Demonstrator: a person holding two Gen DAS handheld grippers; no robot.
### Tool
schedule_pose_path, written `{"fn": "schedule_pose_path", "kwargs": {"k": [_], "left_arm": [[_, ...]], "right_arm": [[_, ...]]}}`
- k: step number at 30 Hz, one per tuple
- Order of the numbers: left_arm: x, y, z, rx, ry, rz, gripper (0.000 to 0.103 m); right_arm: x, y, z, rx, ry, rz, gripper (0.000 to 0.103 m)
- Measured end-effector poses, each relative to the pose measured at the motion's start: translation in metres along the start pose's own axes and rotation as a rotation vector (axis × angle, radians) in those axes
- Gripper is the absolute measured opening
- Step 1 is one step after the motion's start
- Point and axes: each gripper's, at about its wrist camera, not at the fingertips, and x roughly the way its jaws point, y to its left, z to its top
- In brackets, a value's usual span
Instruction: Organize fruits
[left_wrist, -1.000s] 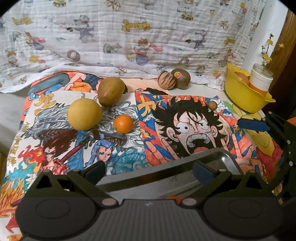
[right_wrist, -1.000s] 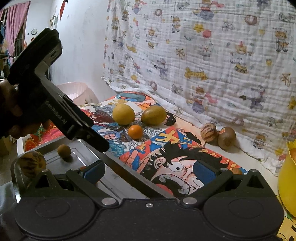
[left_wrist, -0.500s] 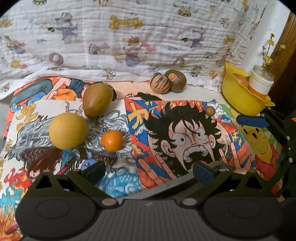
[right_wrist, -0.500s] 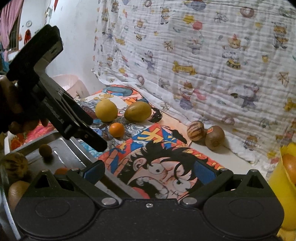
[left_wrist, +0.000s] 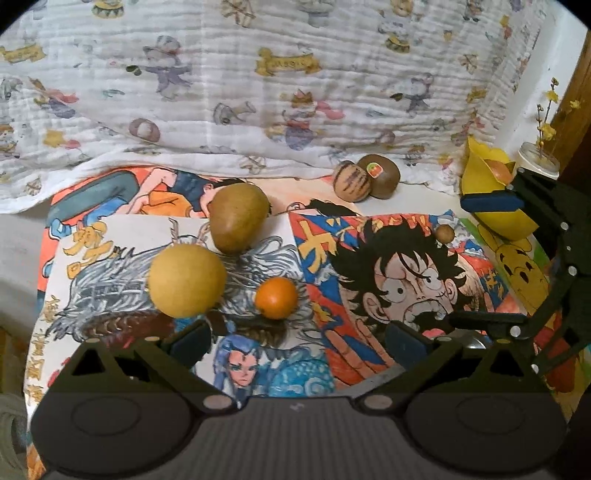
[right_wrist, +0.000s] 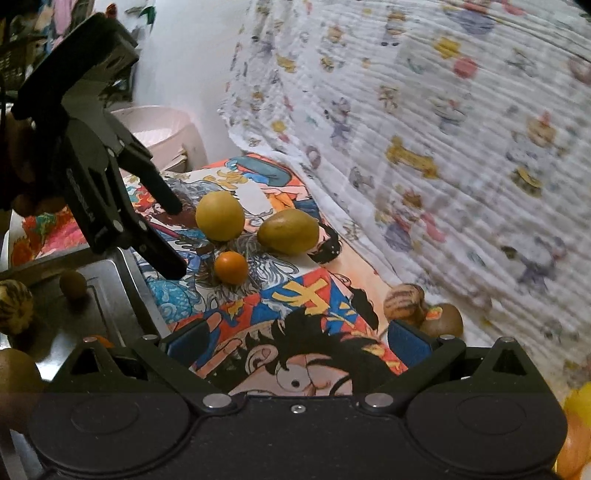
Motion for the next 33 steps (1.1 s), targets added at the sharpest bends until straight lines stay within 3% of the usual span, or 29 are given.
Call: {"fn": "schedule_pose_path", "kwargs": {"k": [17, 23, 33], "left_arm": [[-0.01, 0.029, 0.002, 0.06, -0.04, 0.042, 0.102], [-0.006, 0.041, 0.002, 0.104, -0.04, 0.069, 0.102], [0.008, 0.055, 0.008, 0.273, -0.066, 0.099, 0.102]], "right_arm": [[0.041, -0.019, 0.023, -0.088, 0.085, 0.028, 0.102], [0.059, -0.012, 0.028, -0.276, 0.129, 0.065, 0.102], [0.104, -0.005, 0.056, -0.519, 0.15, 0.108, 0.102]]}}
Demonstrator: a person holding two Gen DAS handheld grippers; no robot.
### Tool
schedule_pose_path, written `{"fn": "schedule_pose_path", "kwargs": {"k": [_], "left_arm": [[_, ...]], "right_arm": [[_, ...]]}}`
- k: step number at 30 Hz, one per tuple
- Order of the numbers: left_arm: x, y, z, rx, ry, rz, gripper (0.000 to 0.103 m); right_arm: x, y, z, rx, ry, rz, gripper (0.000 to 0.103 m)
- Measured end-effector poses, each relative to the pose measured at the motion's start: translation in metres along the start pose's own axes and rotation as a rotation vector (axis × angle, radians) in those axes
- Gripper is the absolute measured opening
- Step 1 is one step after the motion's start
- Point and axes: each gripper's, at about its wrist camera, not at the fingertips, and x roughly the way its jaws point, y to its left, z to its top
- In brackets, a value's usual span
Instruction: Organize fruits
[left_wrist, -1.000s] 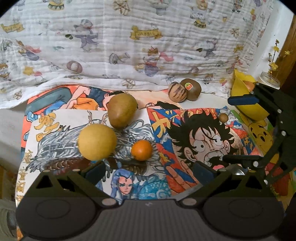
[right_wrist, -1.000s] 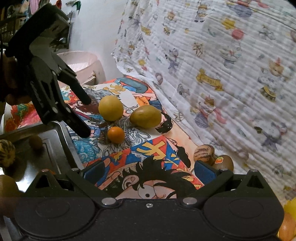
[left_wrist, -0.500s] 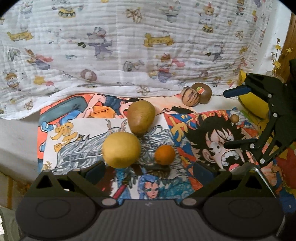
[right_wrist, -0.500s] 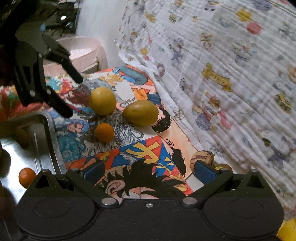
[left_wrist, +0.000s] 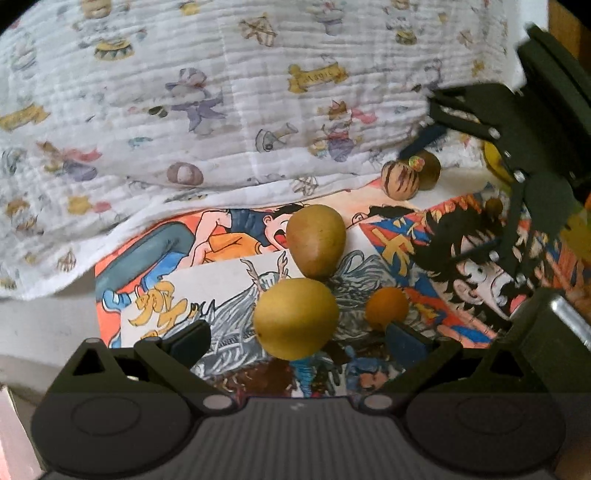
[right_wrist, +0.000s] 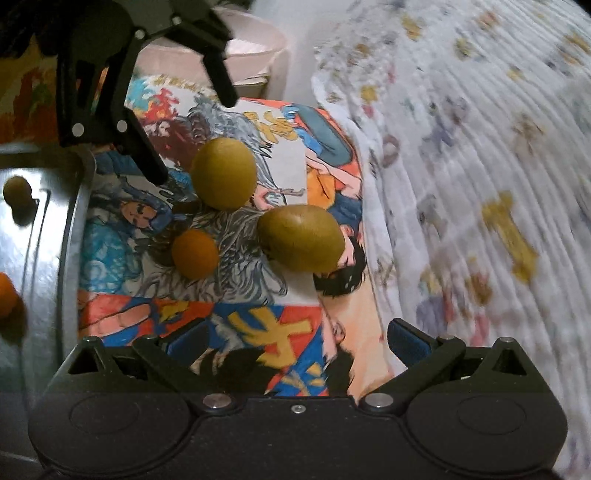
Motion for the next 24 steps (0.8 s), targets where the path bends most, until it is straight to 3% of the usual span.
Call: {"fn": "schedule_pose_path", "kwargs": {"k": [11, 19, 24], "left_arm": [[0.017, 0.001, 0.0, 0.09, -0.001, -0.022, 0.101], [0.023, 0.01, -0.002, 0.084, 0.01, -0.042, 0.096], [0.028, 0.011, -0.003, 0.088, 0.011, -0.059, 0.09]], "right_arm": [[0.019, -0.016, 0.019, -0.206, -0.022, 0.047, 0.097], [0.034, -0.02, 0.028, -0.271, -0.011, 0.067, 0.093], [0.048, -0.014, 0.035, -0.337, 0.002, 0.073, 0.085]]}}
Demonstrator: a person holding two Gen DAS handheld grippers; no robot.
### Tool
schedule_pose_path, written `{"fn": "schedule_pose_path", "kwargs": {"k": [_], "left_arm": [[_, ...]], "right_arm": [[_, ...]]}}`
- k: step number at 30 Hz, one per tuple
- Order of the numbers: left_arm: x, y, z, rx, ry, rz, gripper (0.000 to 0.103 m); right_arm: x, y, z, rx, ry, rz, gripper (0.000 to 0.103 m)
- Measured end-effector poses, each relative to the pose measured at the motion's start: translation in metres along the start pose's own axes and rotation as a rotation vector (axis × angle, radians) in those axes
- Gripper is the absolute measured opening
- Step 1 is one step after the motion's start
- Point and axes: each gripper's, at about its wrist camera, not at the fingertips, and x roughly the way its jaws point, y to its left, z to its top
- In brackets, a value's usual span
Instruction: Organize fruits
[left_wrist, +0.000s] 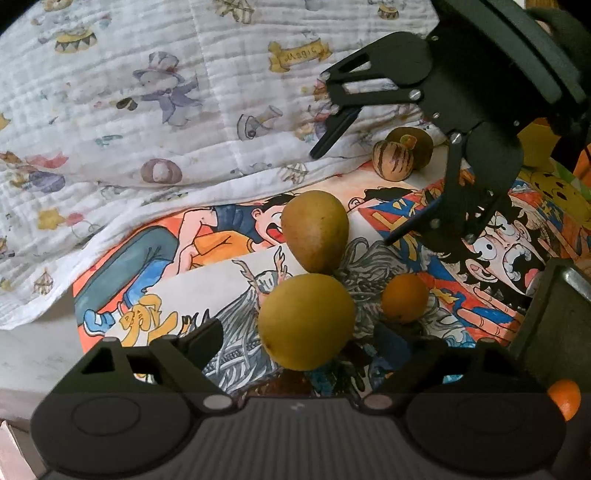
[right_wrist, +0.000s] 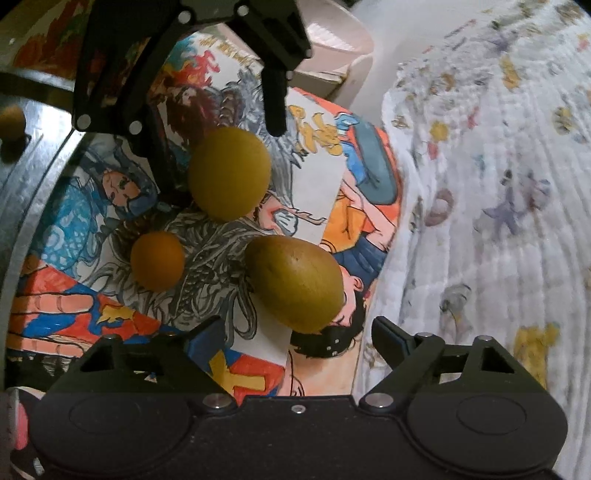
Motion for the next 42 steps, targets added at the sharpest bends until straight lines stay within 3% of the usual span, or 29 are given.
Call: {"fn": "schedule_pose_path", "kwargs": {"k": [8, 20, 25, 27, 28, 36, 42], "left_arm": [[0.007, 0.001, 0.004, 0.024, 0.002, -0.019, 0.082], [0.014, 0.007, 0.004, 0.006, -0.001, -0.054, 0.072], [0.016, 0.008, 0.002, -0.006, -0.007, -0.079, 0.066], [0.016, 0.008, 0.002, -0.011, -0.01, -0.091, 0.062], [0.016, 0.008, 0.002, -0.011, -0.012, -0.089, 0.062], [0.014, 0.007, 0.0, -0.05, -0.021, -0.071, 0.061], [0.007, 0.01, -0.004, -0.144, -0.035, -0.025, 0.061]], "right_arm": [[0.02, -0.006, 0.009, -0.077, 0.022, 0.025, 0.077], [0.029, -0.016, 0.019, -0.142, 0.037, 0.068, 0.076], [0.032, -0.021, 0.025, -0.17, 0.034, 0.101, 0.069], [0.03, -0.021, 0.025, -0.173, 0.031, 0.12, 0.059], [0.03, -0.021, 0.025, -0.173, 0.031, 0.13, 0.059], [0.023, -0.011, 0.014, -0.117, -0.001, 0.058, 0.058], [0.015, 0.004, -0.007, 0.109, -0.084, -0.077, 0.058]]}}
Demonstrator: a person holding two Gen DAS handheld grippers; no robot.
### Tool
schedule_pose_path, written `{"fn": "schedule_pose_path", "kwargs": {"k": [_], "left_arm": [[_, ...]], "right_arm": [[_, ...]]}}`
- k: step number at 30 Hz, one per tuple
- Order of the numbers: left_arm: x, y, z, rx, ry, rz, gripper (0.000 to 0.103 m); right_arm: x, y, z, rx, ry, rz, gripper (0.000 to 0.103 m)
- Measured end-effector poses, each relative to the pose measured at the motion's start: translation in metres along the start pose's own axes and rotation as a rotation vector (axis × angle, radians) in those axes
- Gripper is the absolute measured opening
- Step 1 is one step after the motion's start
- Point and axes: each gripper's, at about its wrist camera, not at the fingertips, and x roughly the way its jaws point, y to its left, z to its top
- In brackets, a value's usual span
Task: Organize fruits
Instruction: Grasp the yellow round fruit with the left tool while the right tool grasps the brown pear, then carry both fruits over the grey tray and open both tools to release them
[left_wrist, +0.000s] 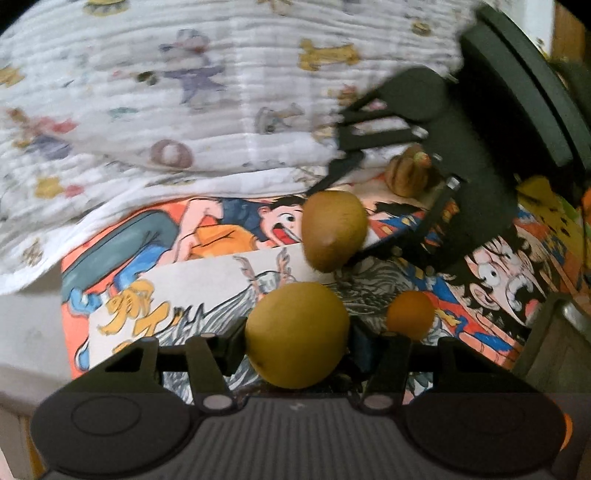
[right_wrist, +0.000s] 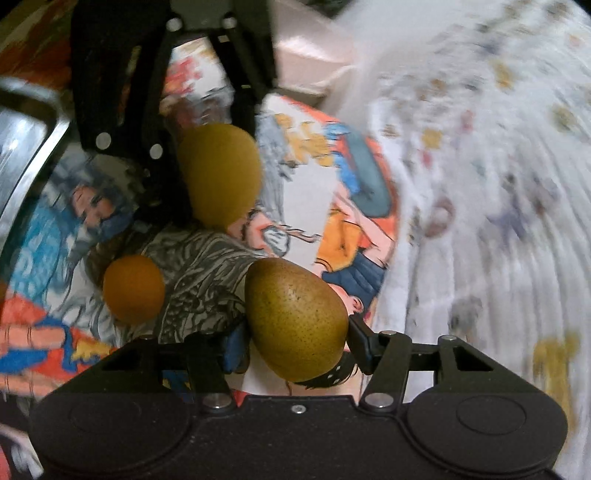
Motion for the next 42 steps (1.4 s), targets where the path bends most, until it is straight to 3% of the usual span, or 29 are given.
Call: {"fn": "schedule_pose_path", "kwargs": {"k": [6, 13, 28, 35, 42], "left_arm": [[-0.01, -0.003, -0.004, -0.065, -0.024, 0.001, 0.061], [-0.03, -0.02, -0.009, -0.08, -0.05, 0.006, 0.061], [-0.094, -0.066, -0.041, -0.072, -0.095, -0.027, 0.061], [-0.109, -0.086, -0.063, -0.071, -0.096, -0.065, 0.061], [-0.101, -0.089, -0.072, -0.1, -0.066, -0.033, 0.061]], "right_arm": [[-0.01, 0.015, -0.014, 0.189, -0.049, -0.127, 0.058], [-0.043, 0.025, -0.012, 0.278, -0.109, -0.165, 0.058], [-0.153, 0.096, -0.001, 0.419, -0.196, -0.059, 0.058], [-0.168, 0.136, -0.008, 0.48, -0.161, -0.012, 0.058], [-0.156, 0.164, -0.016, 0.524, -0.072, -0.05, 0.058]]}}
